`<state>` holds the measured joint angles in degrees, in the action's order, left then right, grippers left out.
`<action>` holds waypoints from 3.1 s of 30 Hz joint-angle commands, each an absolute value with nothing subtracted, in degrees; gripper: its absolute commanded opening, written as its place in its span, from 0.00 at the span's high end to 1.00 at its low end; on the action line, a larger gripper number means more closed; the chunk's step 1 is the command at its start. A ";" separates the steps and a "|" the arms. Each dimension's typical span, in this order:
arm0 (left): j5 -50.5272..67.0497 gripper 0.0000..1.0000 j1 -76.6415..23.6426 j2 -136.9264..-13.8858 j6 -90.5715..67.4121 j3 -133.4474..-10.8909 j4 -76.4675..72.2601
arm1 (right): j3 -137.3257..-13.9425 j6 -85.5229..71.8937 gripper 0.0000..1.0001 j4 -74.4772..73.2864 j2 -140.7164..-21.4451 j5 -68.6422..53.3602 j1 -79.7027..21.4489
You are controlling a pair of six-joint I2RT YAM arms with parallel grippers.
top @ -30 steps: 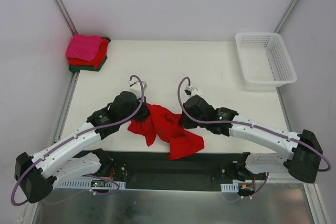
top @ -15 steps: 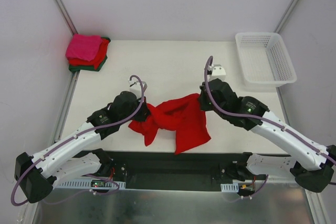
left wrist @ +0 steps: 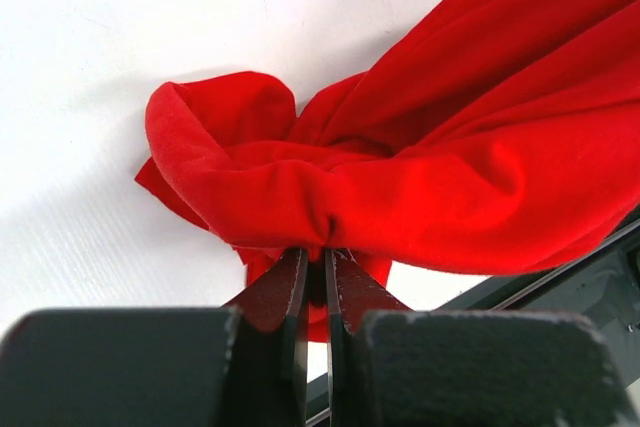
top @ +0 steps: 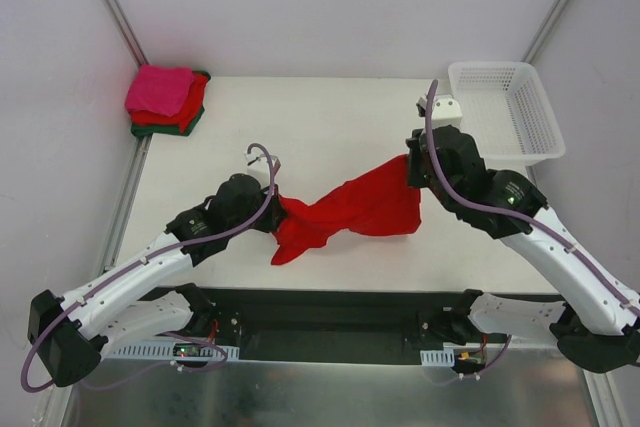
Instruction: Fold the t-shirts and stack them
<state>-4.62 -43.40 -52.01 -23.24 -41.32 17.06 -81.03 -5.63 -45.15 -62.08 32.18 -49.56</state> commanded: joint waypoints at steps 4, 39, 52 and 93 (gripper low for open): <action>-5.45 0.92 -42.80 -51.77 -22.85 -42.72 18.11 | -84.11 -2.29 0.99 -45.88 -62.05 33.31 -48.52; -6.86 0.01 -42.80 -47.90 -25.05 -40.52 18.46 | -115.05 11.07 0.99 -48.08 -72.78 20.48 -48.08; -6.07 0.01 -42.80 -50.79 -25.58 -40.52 17.06 | -110.83 11.07 0.99 -48.16 -69.61 22.23 -48.08; 3.60 0.02 -41.75 -89.37 -27.33 -43.50 -20.83 | -106.26 9.05 0.99 -53.35 -60.38 24.96 -47.99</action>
